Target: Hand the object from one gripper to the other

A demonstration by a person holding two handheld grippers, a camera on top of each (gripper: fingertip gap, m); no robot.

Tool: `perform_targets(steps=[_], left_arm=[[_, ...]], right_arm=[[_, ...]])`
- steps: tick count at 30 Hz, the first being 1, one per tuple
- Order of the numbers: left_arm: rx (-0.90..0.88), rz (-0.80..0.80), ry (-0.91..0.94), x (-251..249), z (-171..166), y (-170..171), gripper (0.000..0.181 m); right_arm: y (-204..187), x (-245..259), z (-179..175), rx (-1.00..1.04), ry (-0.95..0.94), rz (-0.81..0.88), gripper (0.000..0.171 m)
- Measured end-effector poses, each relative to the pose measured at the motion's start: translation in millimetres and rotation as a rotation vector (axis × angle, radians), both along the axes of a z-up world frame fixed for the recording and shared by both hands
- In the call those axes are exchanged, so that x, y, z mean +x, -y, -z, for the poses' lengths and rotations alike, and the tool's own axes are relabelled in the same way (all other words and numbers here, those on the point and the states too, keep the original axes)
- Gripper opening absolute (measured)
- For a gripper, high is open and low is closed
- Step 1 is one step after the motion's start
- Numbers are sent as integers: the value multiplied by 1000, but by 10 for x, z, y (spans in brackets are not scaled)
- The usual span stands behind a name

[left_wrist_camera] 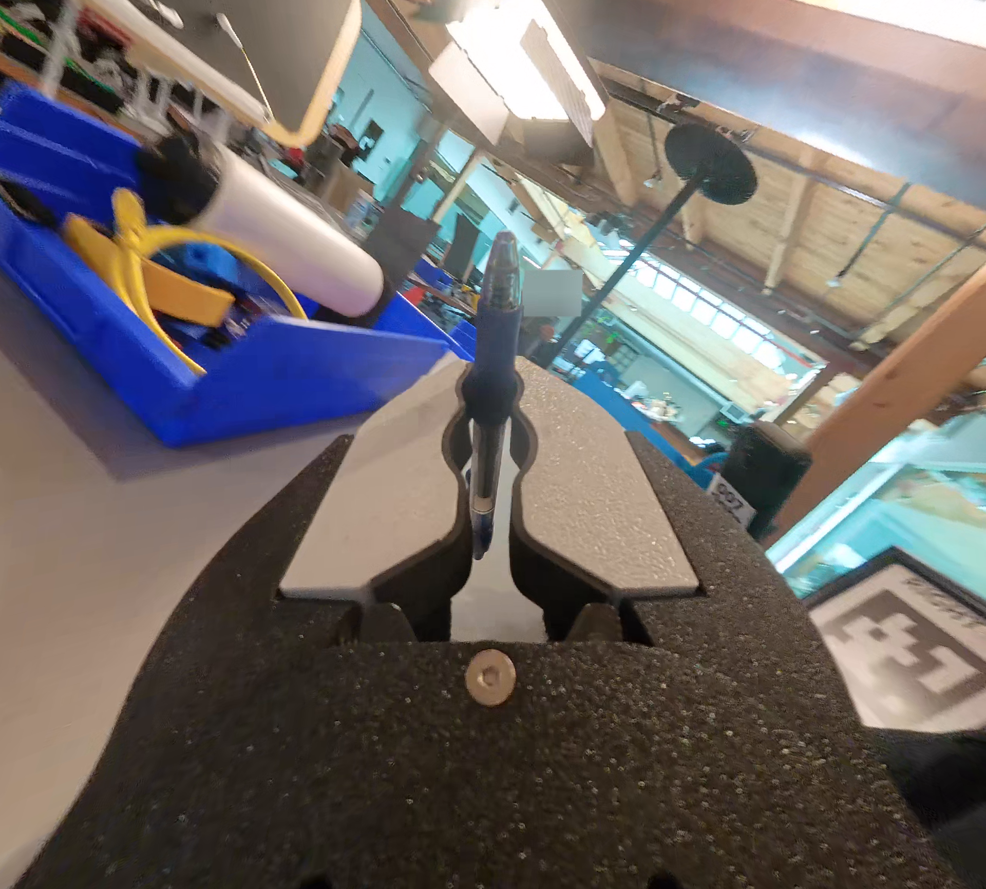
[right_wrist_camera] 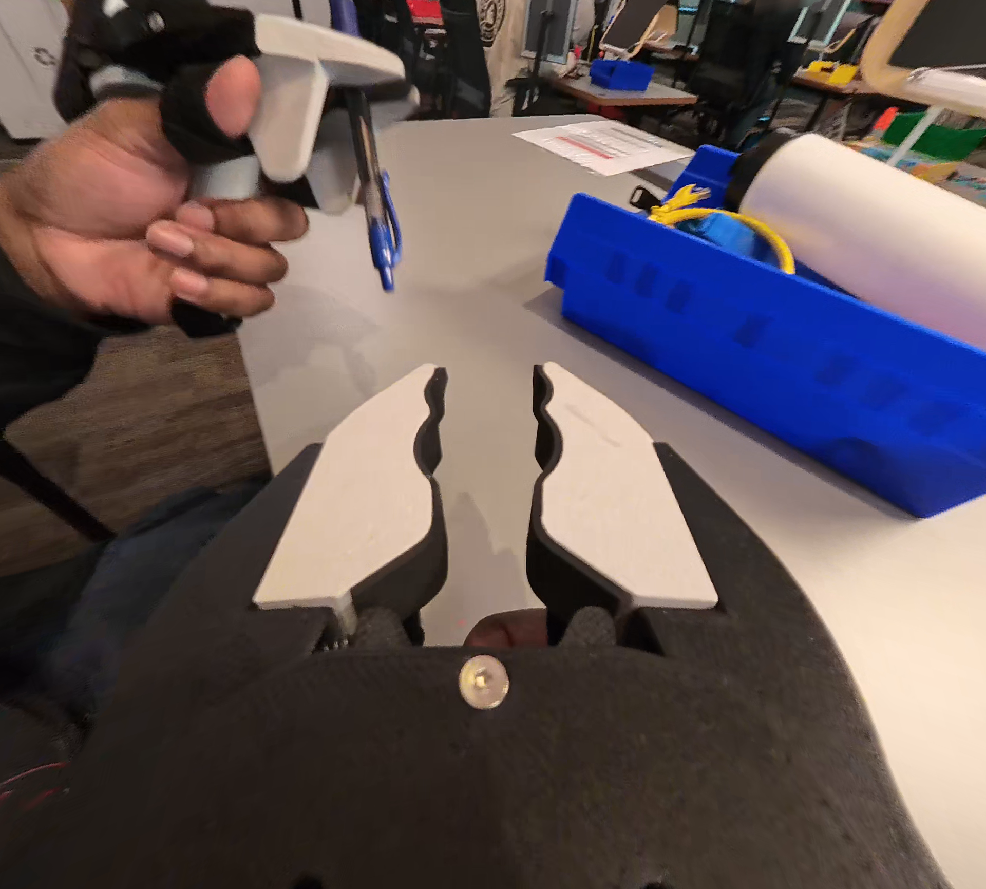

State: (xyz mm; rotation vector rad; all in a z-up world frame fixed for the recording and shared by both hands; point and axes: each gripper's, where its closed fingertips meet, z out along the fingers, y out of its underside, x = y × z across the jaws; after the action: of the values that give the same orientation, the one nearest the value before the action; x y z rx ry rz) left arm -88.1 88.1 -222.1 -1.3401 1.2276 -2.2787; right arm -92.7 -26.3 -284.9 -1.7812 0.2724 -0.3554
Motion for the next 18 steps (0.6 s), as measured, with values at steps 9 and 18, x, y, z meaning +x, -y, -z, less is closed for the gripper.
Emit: perform_targets(steps=[9,18], left_arm=[[324,-190,213,1046,-682,-357,10],[561,-147,337,2008,-183,-273,10]], right_arm=[[243,707,-16,-130,207,48,24],[217,1510,160,-200,351,53,23]])
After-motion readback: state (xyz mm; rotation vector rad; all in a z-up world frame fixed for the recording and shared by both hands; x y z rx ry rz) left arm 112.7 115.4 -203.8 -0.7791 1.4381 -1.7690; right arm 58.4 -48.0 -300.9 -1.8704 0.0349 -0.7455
